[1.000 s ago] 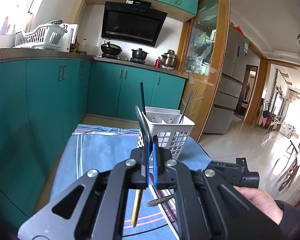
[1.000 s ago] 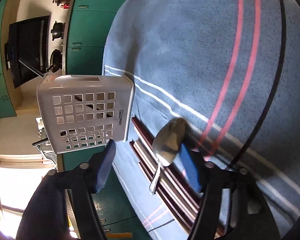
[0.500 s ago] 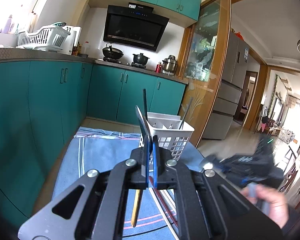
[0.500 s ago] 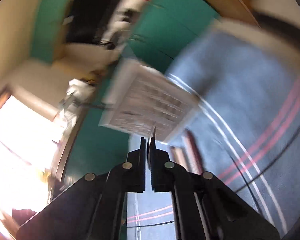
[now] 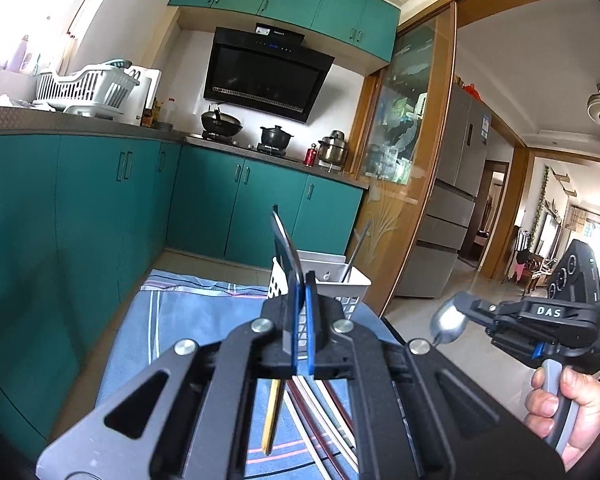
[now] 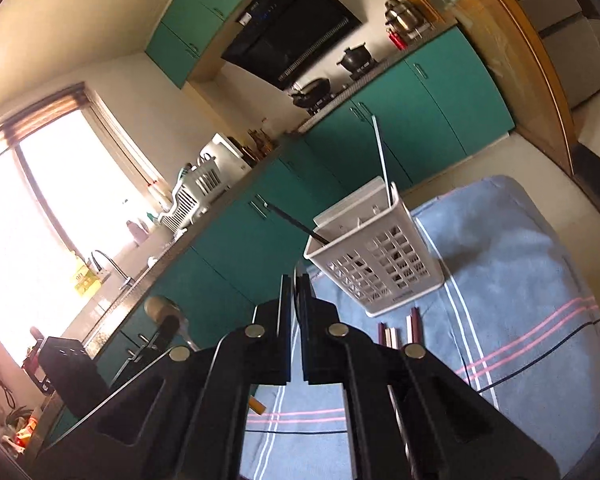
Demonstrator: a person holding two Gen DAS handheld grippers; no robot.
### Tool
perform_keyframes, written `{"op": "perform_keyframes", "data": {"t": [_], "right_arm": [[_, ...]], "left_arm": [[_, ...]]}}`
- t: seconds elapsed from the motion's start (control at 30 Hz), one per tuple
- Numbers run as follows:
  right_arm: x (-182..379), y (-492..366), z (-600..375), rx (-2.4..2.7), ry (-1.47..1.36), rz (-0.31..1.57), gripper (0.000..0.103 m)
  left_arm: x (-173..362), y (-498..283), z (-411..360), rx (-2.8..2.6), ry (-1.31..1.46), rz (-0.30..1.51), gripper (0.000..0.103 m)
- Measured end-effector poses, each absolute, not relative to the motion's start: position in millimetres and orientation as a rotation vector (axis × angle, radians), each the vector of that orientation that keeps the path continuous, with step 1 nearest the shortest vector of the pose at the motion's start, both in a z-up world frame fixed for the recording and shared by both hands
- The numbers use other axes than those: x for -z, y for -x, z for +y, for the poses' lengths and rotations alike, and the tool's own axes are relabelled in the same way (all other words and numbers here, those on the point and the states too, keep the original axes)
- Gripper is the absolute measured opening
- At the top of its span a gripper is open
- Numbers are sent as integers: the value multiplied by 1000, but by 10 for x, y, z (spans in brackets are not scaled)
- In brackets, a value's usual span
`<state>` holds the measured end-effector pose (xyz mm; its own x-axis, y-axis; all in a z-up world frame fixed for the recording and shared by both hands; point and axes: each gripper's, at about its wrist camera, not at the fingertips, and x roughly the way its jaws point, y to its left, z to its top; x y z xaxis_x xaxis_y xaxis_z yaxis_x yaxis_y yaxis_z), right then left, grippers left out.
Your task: Organize utensils
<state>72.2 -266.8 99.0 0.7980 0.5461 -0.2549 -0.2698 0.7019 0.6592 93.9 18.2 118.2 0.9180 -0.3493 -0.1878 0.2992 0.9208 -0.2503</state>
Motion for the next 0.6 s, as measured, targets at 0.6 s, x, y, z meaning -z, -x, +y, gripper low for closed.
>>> {"op": "perform_keyframes", "data": {"t": [0.6], "right_arm": [[-1867,-1358,-2511,-462,-521,404,2]], "left_arm": [[-1038,-1147,347,290,231,261,2]]}}
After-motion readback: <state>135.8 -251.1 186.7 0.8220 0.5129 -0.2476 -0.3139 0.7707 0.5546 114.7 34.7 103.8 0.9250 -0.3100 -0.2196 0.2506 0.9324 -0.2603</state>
